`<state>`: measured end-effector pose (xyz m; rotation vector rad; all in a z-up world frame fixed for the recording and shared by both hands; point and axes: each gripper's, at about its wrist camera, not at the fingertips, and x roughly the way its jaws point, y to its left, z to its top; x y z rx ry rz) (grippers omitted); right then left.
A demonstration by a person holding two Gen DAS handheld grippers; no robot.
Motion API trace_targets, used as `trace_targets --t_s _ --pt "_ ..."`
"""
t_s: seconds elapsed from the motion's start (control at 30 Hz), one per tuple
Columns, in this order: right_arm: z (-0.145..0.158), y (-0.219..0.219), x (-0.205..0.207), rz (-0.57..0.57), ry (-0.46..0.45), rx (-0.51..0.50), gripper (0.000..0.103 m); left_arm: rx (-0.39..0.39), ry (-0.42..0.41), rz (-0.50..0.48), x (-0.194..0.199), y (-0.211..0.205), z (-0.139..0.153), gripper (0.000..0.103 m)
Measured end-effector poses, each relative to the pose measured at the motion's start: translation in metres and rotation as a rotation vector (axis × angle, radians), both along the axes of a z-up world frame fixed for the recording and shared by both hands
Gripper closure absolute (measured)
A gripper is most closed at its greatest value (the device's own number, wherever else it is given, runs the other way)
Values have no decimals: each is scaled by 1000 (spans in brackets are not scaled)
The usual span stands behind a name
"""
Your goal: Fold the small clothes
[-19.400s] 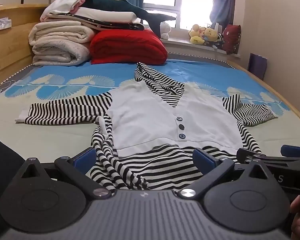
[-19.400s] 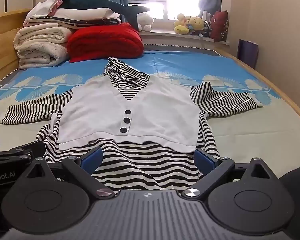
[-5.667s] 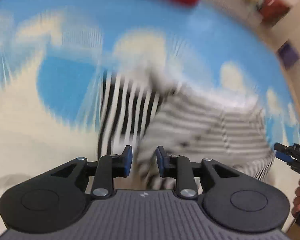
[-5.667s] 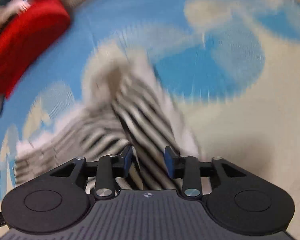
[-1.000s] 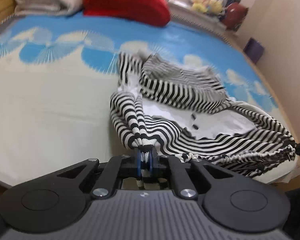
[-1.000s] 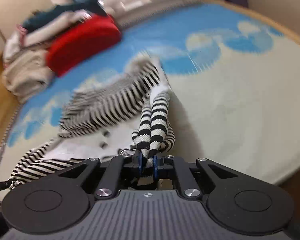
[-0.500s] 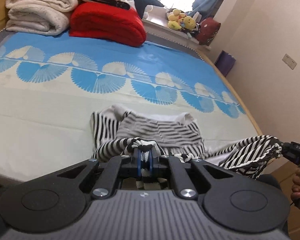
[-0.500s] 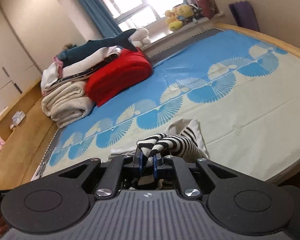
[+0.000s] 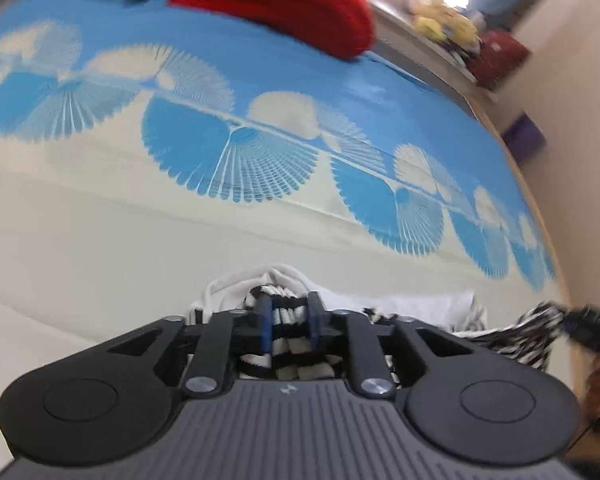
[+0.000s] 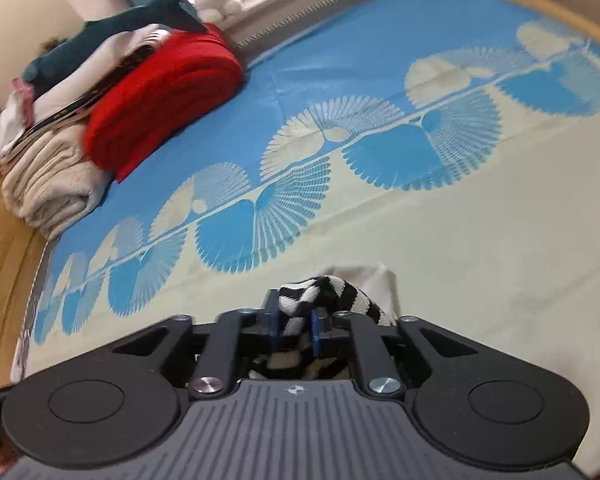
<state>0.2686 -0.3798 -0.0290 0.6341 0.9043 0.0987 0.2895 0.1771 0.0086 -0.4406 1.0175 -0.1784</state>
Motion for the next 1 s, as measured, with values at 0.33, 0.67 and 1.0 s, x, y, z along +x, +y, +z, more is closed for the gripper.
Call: trace_targets --t_s 0.33,0.67,1.0 --pt "-39 3 -18 15 -61 -53 52 -36 -10 -42 -5 10 -27 51" --pt "-86 56 15 167 142 -15 51 -128 73 -149 8 -36 -57 51" --pt "-48 37 21 -1 -26 18 92 -70 -39 -35 28 -35 -42 91"
